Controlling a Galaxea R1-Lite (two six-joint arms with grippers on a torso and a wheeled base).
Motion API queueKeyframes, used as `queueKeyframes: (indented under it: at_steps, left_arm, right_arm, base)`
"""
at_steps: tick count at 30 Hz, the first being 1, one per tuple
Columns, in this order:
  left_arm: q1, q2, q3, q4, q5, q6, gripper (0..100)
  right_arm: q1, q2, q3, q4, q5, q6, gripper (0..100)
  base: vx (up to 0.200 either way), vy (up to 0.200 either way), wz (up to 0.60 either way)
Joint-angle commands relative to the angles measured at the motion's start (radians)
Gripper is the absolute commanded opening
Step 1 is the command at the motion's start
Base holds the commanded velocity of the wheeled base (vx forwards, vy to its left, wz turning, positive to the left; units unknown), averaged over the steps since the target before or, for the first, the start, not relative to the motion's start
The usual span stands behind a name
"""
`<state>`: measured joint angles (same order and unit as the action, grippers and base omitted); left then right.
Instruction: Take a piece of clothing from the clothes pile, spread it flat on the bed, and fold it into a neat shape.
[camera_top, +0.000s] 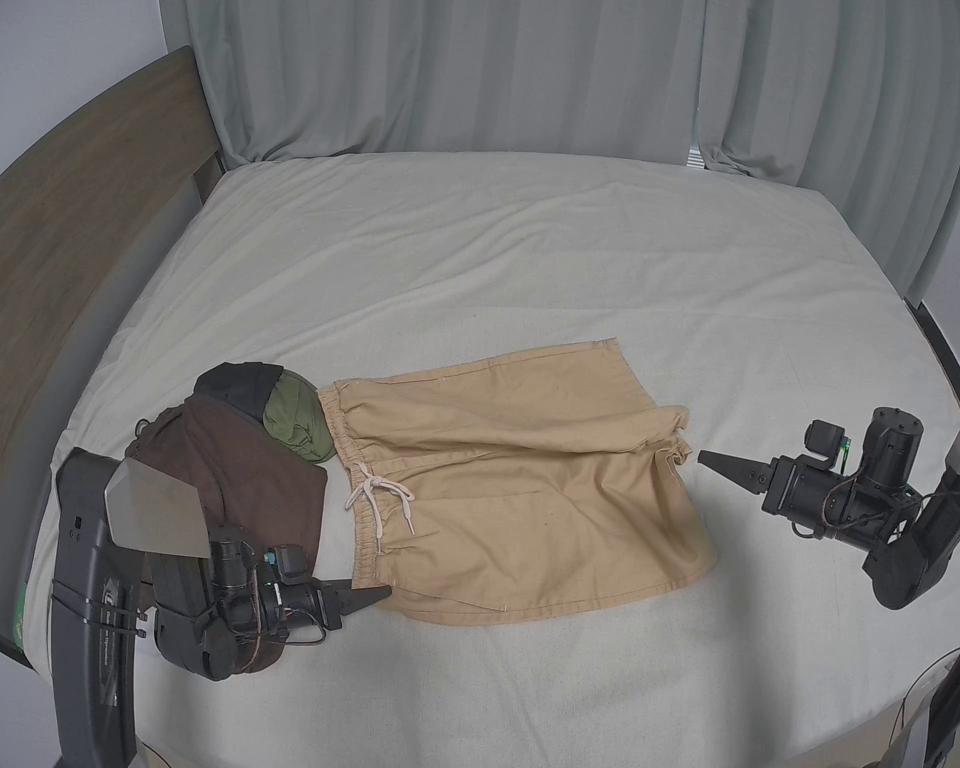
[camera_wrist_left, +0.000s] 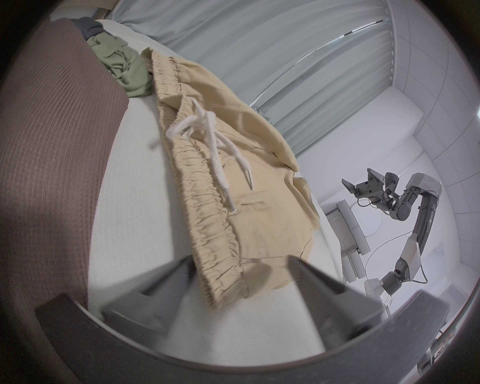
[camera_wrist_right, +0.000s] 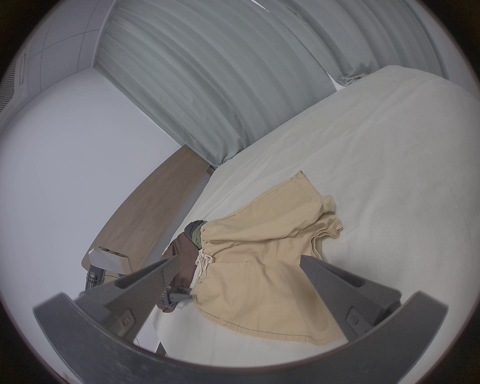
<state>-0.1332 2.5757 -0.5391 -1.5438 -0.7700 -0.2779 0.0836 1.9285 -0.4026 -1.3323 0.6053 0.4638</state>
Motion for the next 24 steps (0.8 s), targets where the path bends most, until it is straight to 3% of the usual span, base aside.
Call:
queueKeyframes:
  at_steps: [1,6,9,24]
  left_arm:
    - [0.014,0.003,-0.002,-0.005,-0.002,0.000,0]
    - [0.018,0.003,0.002,-0.007,-0.002,0.006,0]
    - [0.023,-0.003,0.002,-0.007,-0.002,0.008,0]
    - [0.072,-0.022,0.010,-0.007,-0.012,0.012,0]
  right_arm:
    - [-0.004,0.010,0.016,0.013,0.002,-0.002,100]
    - [-0.010,0.035,0.041,0.035,0.002,-0.059,100]
    - [-0.045,0.116,0.056,0.050,0.004,-0.155,100]
    - [-0.087,0.300,0.074,0.022,0.004,-0.163,100]
  base:
    - [0.000,0.000,0.00]
    - [0.000,0.000,0.00]
    - [0.000,0.000,0.00]
    - [0.000,0.000,0.00]
